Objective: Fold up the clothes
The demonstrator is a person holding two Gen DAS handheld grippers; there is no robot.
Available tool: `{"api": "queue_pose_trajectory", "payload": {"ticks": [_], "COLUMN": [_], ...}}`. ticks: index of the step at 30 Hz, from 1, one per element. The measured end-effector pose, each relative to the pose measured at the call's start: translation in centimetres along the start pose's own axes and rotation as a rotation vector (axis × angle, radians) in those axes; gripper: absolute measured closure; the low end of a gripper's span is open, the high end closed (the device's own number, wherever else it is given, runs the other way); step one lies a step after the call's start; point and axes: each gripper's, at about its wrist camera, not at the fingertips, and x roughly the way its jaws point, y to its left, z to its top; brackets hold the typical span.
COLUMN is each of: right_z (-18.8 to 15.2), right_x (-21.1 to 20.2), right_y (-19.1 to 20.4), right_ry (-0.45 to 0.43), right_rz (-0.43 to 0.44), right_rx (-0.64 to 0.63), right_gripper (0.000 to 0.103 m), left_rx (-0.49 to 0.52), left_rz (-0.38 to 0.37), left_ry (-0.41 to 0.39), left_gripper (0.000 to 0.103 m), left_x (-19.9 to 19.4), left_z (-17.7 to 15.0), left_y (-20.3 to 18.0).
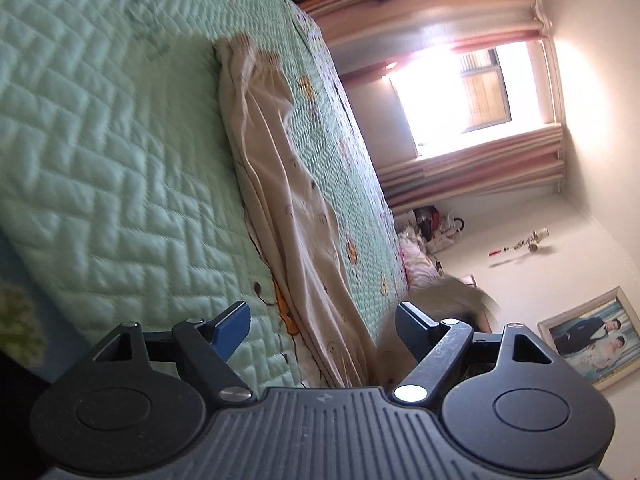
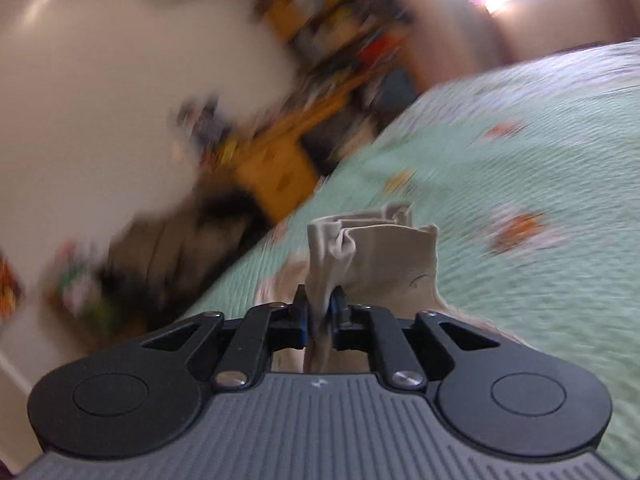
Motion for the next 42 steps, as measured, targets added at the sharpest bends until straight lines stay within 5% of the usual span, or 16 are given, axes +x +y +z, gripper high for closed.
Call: {"api": "queue_pose_trajectory", "payload": {"ticks": [1,2,4,9,14,17,21,24,26,27,32,37,42], "right_z": [-0.1,-0.6,-1.9,-4.7,-5.9,-6.2,-6.8,-8.7,-9.8,-10.2,-9.0,-9.4,-10.8], "right_x": [3.1,4.8,5.5,-1.0,-7.9,-9.3,-7.2,-4.6,-4.3,-4.5,-8.3,-10.2,-9.7], "right_y": [0.0,0.0,-1.1,-3.3,-8.1,-10.1,-12.6,-14.5,-15.4,-15.6,-15.5,-15.9,-18.0], "right_ry": [0.074,0.100,0.098,-0.049,-0.156,-0.225,-0.233,-0.130,-0.139,-0.156,-0.273,-0.268,-0.263], "right_rz": [0.000,-0.049,-0.003,-0.042,-0.201,-0.126,0.148,0.009,-0.027,-0.033,-0.008,-0.007,0.053], "right_rx": [-0.015,-0.015,0.059,0.141,0.254,0.370,0.563,0.583,0.572,0.580,0.599,0.634,0.768], "right_gripper": [0.056,0.051,0.052,0.050,0.047,0.046,0.035,0.035,0.068,0.070,0.044,0.041,0.041], "left_rx": [-0.002,-0.004,-0.005,0.018,0.095,0.145,0.174,0.177,0.155,0.153,0.150,0.208,0.373], "left_rz": [0.002,0.003,0.006,-0.020,-0.099,-0.125,-0.133,-0.074,0.022,0.049,0.045,-0.022,-0.071], "left_ry": [-0.008,-0.016,-0.026,-0.003,0.075,0.122,0.163,0.224,0.278,0.296,0.265,0.257,0.419], "left_gripper": [0.022,0.022,0.020,0.019,0.018,0.018,0.017,0.017,0.017,0.019,0.020,0.017,0.015], "left_x": [-0.5,-0.9,-1.7,-1.5,1.6,4.7,9.5,13.4,16.0,16.8,15.9,14.4,17.6], "left_z": [0.0,0.0,0.0,0.2,0.3,0.1,-0.2,-1.1,-1.8,-2.1,-1.8,-2.3,-7.1], "left_y": [0.1,0.2,0.4,0.3,-3.0,-5.9,-8.2,-7.9,-7.1,-6.6,-6.4,-8.6,-12.4]}}
